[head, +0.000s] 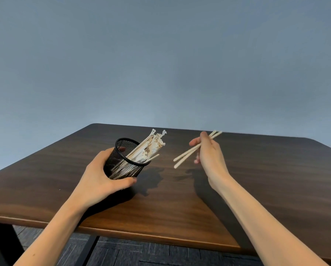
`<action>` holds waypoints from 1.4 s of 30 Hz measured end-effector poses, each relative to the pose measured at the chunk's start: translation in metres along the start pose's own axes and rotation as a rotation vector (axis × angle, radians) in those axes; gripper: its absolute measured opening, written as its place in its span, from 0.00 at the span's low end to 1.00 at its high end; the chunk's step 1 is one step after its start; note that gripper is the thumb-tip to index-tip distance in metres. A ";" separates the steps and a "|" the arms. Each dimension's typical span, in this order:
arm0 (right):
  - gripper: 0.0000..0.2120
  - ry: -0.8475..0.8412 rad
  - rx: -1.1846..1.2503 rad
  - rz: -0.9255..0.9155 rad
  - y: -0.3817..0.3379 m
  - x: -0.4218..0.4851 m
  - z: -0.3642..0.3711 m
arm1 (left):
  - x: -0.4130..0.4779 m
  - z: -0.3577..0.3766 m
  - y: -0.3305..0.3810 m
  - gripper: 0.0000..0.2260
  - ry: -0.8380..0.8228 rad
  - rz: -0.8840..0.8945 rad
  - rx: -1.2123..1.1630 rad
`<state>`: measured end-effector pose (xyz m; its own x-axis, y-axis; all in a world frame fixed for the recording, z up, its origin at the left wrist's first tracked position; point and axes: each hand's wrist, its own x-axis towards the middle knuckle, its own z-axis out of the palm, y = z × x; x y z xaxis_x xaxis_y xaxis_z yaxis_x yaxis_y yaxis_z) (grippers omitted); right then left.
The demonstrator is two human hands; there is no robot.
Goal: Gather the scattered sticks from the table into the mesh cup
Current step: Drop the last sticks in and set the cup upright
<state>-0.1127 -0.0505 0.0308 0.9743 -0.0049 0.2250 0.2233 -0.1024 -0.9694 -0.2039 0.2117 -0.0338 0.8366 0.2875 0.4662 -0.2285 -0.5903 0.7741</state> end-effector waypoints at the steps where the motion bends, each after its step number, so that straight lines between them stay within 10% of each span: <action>1: 0.24 0.027 -0.052 -0.035 -0.006 0.002 -0.001 | 0.000 0.000 0.000 0.44 -0.004 0.000 0.000; 7: 0.21 -0.037 0.230 -0.198 -0.050 0.005 0.009 | -0.003 0.000 0.005 0.41 -0.025 0.005 -0.002; 13: 0.18 -0.345 -0.118 -0.331 -0.064 -0.011 0.044 | -0.002 0.004 0.009 0.43 -0.040 -0.016 -0.004; 20: 0.14 -0.073 0.044 -0.320 -0.039 0.004 0.012 | -0.002 0.013 0.017 0.30 -0.064 -0.053 -0.009; 25: 0.10 -0.184 -0.191 -0.211 0.016 -0.007 -0.030 | 0.009 0.043 0.033 0.25 -0.133 -0.078 -0.063; 31: 0.33 -0.558 -0.378 -0.201 0.057 -0.009 -0.064 | 0.024 0.108 0.060 0.35 -0.331 -0.055 -0.097; 42: 0.29 -0.409 -0.431 -0.346 0.074 0.006 -0.087 | 0.031 0.127 0.060 0.27 -0.423 0.051 -0.040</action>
<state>-0.0926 -0.1450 -0.0306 0.8001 0.4667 0.3768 0.5749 -0.4173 -0.7038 -0.1282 0.0889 -0.0273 0.9524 -0.0807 0.2938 -0.2867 -0.5639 0.7745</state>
